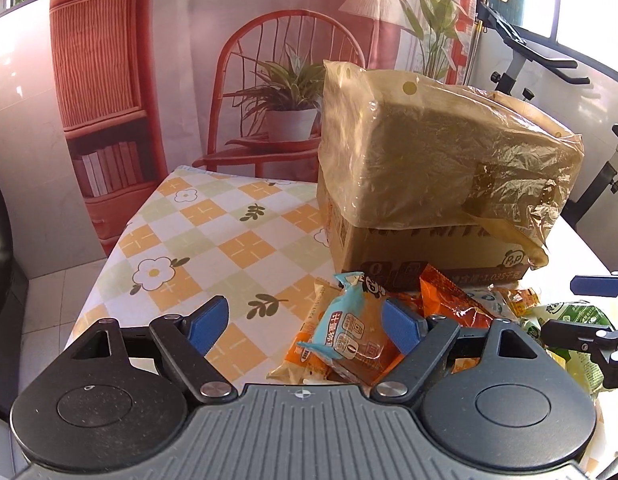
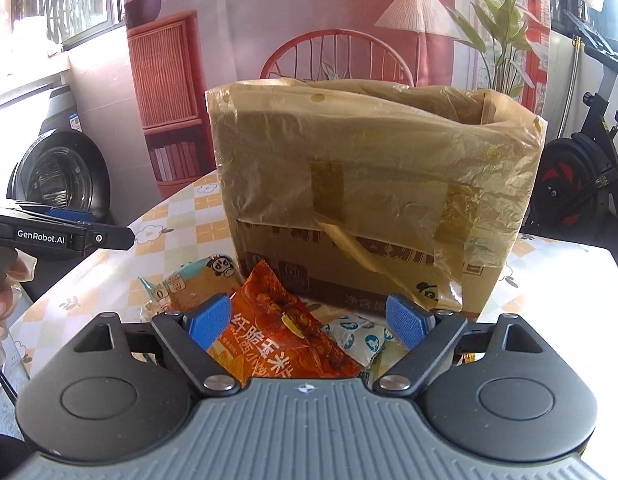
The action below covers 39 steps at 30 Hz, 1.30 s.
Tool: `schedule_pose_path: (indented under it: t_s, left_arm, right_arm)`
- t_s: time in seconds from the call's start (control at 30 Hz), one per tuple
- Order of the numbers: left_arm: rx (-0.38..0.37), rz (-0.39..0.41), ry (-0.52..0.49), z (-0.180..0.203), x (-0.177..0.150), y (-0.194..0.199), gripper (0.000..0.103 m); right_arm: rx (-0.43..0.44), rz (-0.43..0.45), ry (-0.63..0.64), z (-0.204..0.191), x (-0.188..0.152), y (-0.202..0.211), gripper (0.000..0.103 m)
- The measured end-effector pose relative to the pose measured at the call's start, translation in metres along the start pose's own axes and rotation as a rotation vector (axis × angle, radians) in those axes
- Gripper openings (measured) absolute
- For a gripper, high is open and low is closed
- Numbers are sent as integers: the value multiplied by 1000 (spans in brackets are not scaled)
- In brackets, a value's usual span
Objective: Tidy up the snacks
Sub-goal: 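Move both grippers back toward the snack pile, then grasp the cracker packet with the left gripper while the right grasps the yellow bag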
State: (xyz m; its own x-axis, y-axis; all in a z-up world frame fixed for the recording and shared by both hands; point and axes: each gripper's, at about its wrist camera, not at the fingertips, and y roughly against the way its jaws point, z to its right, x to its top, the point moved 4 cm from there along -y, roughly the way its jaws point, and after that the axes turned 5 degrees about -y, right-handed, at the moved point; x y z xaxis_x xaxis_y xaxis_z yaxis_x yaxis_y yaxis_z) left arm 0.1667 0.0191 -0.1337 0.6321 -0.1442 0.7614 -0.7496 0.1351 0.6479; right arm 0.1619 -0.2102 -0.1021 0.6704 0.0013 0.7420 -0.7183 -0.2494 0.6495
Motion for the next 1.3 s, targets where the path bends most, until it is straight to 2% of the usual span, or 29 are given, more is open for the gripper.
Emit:
schedule_pose_path:
  t_s: [0.1, 0.2, 0.33, 0.43, 0.6, 0.77, 0.9, 1.03, 1.17, 1.3]
  left_arm:
    - [-13, -30, 16, 1, -13, -2, 85]
    - [3, -66, 17, 4, -25, -5, 85]
    - [-1, -95, 41, 4, -38, -8, 84]
    - [-5, -114, 53, 6, -44, -10, 84]
    - [-13, -141, 64, 14, -53, -12, 84]
    - [-48, -178, 96, 19, -56, -22, 84]
    - [-98, -221, 197, 21, -54, -34, 84]
    - [-113, -275, 359, 15, -57, -49, 84]
    - [-112, -329, 505, 6, -65, -60, 84]
    - [-99, -334, 569, 5, -67, -69, 84]
  right_arm:
    - [23, -80, 47, -4, -20, -8, 87]
    - [32, -149, 73, -5, -39, -15, 91]
    - [51, -216, 126, -12, -54, -22, 96]
    - [8, -223, 201, -17, -63, -27, 96]
    - [-41, -240, 219, -11, -70, -39, 92]
    - [-22, -230, 217, -7, -69, -39, 88]
    - [10, -213, 166, -1, -62, -34, 76]
    - [35, -183, 143, 1, -53, -27, 70]
    - [41, -160, 127, 3, -48, -22, 69]
    - [47, -156, 110, 7, -49, -23, 69]
